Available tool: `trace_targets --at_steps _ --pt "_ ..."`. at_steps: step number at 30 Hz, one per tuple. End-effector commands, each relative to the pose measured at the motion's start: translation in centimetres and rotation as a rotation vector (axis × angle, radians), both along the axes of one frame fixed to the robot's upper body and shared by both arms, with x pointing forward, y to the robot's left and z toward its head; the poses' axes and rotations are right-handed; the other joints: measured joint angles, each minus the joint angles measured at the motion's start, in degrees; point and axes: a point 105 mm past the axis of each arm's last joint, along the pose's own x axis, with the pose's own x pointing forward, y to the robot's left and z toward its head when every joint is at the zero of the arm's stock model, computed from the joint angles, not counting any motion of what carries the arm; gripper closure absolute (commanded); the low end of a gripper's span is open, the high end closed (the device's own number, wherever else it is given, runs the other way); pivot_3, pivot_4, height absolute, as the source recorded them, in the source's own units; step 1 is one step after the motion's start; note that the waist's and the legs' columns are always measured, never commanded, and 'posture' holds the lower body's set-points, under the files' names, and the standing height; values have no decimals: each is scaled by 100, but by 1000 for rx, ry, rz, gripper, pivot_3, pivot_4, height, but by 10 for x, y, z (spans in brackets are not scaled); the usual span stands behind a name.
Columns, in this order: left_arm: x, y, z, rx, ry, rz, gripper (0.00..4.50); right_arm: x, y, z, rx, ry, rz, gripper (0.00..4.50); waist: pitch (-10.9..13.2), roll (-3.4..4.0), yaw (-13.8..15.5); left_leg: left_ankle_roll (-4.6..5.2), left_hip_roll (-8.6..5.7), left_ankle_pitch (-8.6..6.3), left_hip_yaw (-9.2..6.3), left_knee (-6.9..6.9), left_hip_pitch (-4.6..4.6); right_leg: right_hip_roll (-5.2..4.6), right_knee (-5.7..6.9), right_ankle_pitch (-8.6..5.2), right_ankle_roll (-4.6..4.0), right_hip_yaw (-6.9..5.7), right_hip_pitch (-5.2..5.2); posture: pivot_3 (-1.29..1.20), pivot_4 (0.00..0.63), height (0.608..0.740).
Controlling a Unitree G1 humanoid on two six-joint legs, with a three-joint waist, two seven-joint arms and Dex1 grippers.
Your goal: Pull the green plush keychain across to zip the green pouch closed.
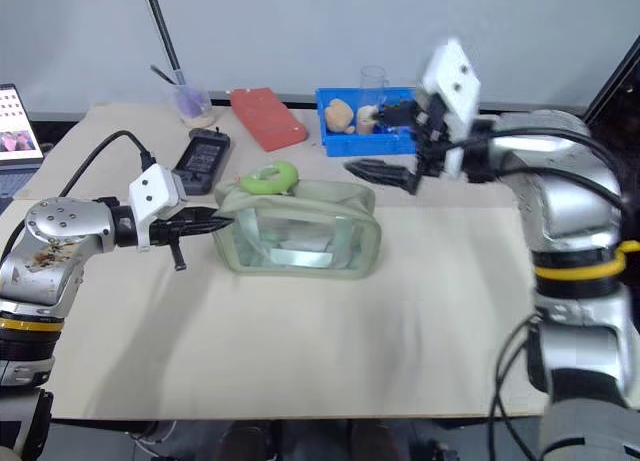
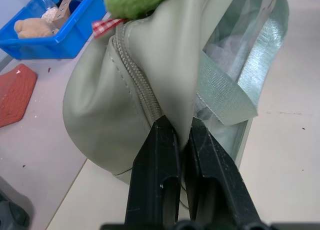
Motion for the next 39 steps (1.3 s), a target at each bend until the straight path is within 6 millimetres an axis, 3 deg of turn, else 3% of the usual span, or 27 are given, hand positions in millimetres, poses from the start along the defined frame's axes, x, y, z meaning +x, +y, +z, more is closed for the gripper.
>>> trace_targets --at_steps 1,7,11,15,16,27,33,39 --pt "-1 0 4 27 -31 -7 4500 17 29 3 31 -6 -9 16 0 0 4 0 0 0 1 0 -1 -1 1 0 1 0 0 0 150 740" --pt "-4 -3 1 30 -29 -14 4500 42 64 -11 97 119 -47 16 1 2 31 0 -1 0 1 0 -14 -1 1 15 26 -1 -9 0 150 740" --pt "-5 -2 0 34 -28 -12 4500 48 68 -31 56 169 -64 16 1 2 47 0 -1 0 1 0 -16 -2 -1 15 24 -2 -8 0 150 740" --pt "-6 0 0 39 -28 -7 4500 40 71 -44 13 212 -11 16 1 3 33 0 -1 0 1 -1 -16 -2 0 14 23 -2 -8 0 150 740" --pt "-6 1 0 40 -28 -5 4500 39 71 -44 8 216 -4 557 1 3 32 0 -1 0 0 -2 -15 -1 1 15 24 -2 -9 0 150 740" --pt "-2 0 -1 39 -32 -3 4500 31 66 -36 50 218 30 4318 1 3 33 0 -1 0 0 -2 -14 -1 2 14 24 -3 -9 0 150 740" --pt "-2 0 -4 40 -26 -2 4500 31 46 -12 188 255 -12 4474 1 3 44 -1 -1 0 -1 -2 -16 -2 1 14 24 -3 -9 0 150 740" --pt "0 3 -5 43 -20 11 4500 40 3 4 279 213 -171 4474 1 3 47 -1 -1 0 0 -2 -19 -4 -4 10 15 -3 -10 0 150 740"
